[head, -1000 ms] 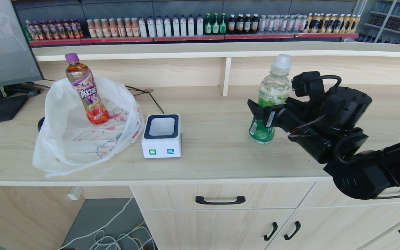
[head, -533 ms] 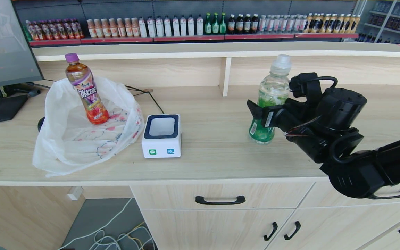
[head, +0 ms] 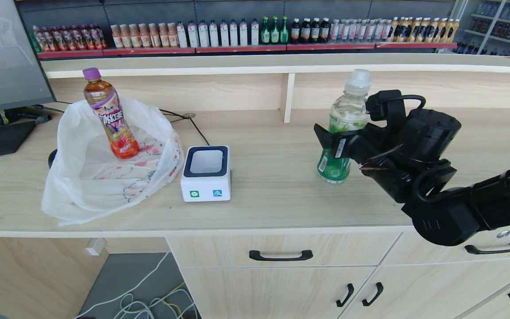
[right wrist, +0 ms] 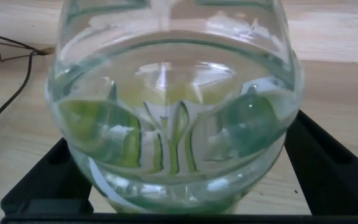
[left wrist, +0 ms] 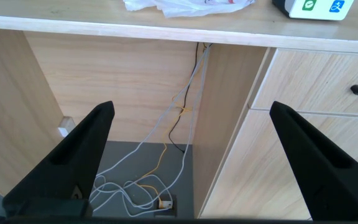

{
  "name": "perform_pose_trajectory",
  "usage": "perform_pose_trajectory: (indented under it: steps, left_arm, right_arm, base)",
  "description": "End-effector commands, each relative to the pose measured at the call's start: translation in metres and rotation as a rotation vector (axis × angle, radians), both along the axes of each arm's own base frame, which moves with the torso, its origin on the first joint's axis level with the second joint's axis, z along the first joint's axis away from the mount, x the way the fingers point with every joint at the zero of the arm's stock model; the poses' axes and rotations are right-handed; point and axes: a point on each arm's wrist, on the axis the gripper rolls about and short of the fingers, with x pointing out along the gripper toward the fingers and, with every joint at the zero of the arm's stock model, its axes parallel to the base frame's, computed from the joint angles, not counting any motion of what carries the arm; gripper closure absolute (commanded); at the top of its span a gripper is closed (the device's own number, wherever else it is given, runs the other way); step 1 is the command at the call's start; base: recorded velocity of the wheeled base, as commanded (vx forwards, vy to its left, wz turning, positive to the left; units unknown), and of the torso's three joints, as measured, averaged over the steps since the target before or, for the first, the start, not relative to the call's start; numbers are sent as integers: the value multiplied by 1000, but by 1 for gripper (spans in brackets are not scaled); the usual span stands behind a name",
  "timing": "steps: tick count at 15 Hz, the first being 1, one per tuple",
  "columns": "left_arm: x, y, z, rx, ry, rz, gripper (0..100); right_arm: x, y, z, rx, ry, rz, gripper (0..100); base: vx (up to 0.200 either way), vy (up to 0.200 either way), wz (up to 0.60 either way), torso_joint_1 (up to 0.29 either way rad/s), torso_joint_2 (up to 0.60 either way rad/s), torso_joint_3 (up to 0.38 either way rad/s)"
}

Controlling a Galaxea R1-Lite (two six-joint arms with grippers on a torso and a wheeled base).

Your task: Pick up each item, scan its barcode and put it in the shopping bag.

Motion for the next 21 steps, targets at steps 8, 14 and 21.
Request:
perform_pose_trajectory:
  steps: [8,14,21]
  left_arm:
    - [0,0,0,0,-1,1,0]
    - [0,0,0,0,-1,1,0]
    - [0,0,0,0,-1,2,0]
  right_arm:
    - [-2,-2,7,19,-17,2,100]
    - [-4,-4,11,24,-27,0,100]
    - [-14,-8,29,28,-72,-6,100]
  base:
    - [0,0,0,0,0,0]
    - [0,0,0,0,0,0]
    - [0,0,0,0,0,0]
